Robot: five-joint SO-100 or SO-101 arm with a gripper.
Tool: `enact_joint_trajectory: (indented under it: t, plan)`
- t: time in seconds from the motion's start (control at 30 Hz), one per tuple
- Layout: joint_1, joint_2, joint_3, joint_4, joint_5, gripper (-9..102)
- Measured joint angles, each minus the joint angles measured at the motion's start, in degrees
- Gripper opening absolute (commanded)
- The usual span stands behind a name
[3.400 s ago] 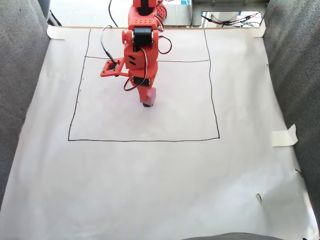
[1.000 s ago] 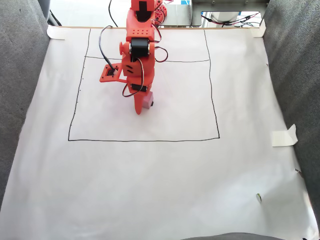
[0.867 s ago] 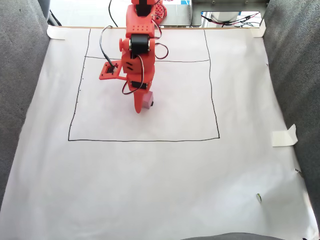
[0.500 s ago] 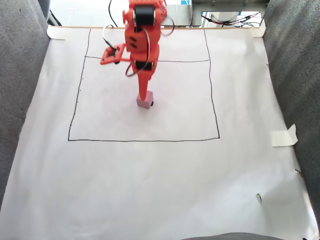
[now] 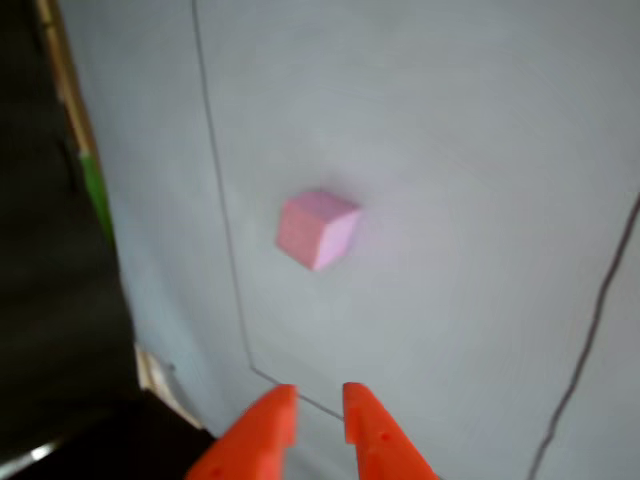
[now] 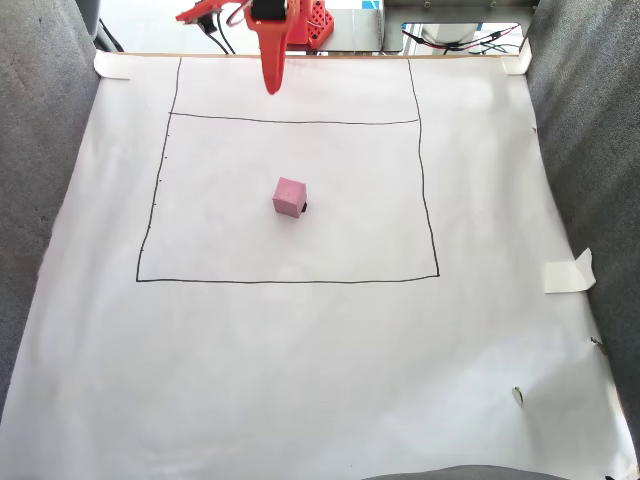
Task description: Grasp the colored block, Place it on the black dot, and then return the arm to the default position.
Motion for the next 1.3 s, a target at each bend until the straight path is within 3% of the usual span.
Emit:
enact_joint_trajectory:
  t: [0.23, 0.53, 1.0, 1.3]
  plan:
    - [1.6, 20.6, 17.6, 1.3, -3.8, 0]
    - [1.8, 42.2, 37.7, -2.7, -10.0, 0]
    - [0.6, 46.9, 46.1, -10.6, -12.7, 0]
    - [-4.5, 46.9, 46.1, -2.5, -13.1, 0]
